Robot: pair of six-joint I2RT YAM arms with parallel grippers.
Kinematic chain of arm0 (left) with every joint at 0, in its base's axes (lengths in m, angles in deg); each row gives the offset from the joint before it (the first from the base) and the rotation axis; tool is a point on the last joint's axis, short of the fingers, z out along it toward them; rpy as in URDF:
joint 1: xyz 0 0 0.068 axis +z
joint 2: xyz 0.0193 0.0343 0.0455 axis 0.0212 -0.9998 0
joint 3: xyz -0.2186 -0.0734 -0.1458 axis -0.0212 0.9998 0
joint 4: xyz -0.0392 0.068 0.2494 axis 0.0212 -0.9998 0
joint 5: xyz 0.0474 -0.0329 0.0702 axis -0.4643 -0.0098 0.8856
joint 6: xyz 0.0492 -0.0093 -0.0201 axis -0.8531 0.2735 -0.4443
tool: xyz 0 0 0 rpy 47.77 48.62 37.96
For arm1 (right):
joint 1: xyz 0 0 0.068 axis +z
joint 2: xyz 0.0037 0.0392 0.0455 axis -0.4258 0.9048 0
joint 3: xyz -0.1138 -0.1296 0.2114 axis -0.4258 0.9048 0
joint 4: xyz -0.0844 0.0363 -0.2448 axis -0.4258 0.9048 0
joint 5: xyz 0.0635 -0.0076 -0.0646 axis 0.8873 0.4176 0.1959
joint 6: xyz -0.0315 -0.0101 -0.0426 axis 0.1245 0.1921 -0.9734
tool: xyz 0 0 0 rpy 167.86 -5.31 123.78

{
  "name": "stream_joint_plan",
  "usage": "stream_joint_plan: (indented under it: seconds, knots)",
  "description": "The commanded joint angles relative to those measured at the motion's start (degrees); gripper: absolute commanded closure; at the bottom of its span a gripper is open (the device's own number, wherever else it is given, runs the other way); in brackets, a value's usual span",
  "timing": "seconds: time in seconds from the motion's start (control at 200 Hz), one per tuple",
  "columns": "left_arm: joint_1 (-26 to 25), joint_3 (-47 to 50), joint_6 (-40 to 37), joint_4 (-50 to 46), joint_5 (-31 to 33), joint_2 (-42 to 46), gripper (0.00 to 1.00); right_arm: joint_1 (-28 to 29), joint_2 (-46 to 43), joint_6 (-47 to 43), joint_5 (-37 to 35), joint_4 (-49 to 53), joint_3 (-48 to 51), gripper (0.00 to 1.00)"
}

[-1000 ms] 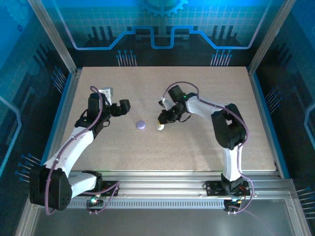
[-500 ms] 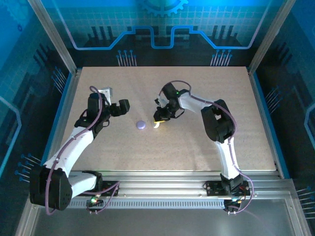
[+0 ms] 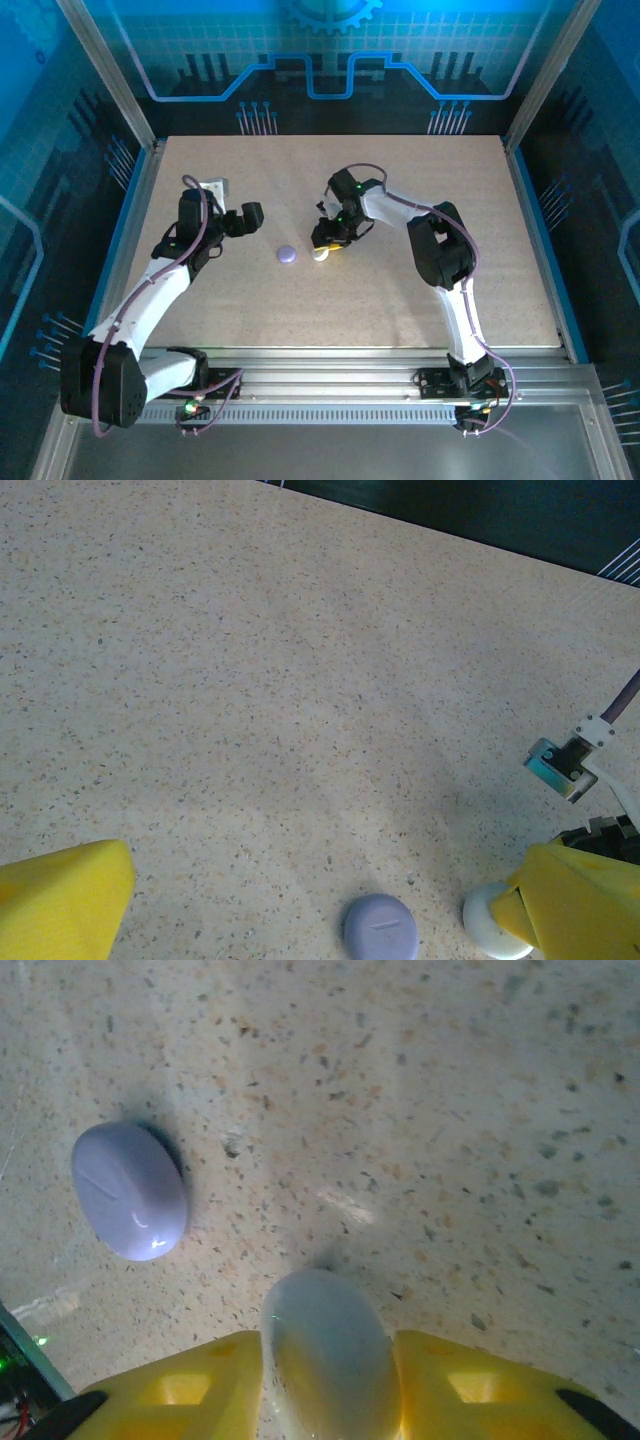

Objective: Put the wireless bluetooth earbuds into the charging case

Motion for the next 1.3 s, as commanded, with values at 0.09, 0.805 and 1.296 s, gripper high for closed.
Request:
stream_joint_plan:
  seconds: [0.09,0.805,1.296]
  knots:
    - [0.78,0.49,0.73,-0.49,1.04,-0.4,0.01,0.52,-0.72,0.58,-3.49,3.11,-2.43,0.53]
    - [1.86,8.26,-0.01,6.1,19.85,2.12,0.01,-16.3,-39.97,-1.88,-30.19,-17.19,32.71,0.0]
    - [2.01,22.04,-4.89,32.96,24.21,-5.25,0.01,-29.77,-57.65,-14.74,-35.7,-49.67,65.06,0.0]
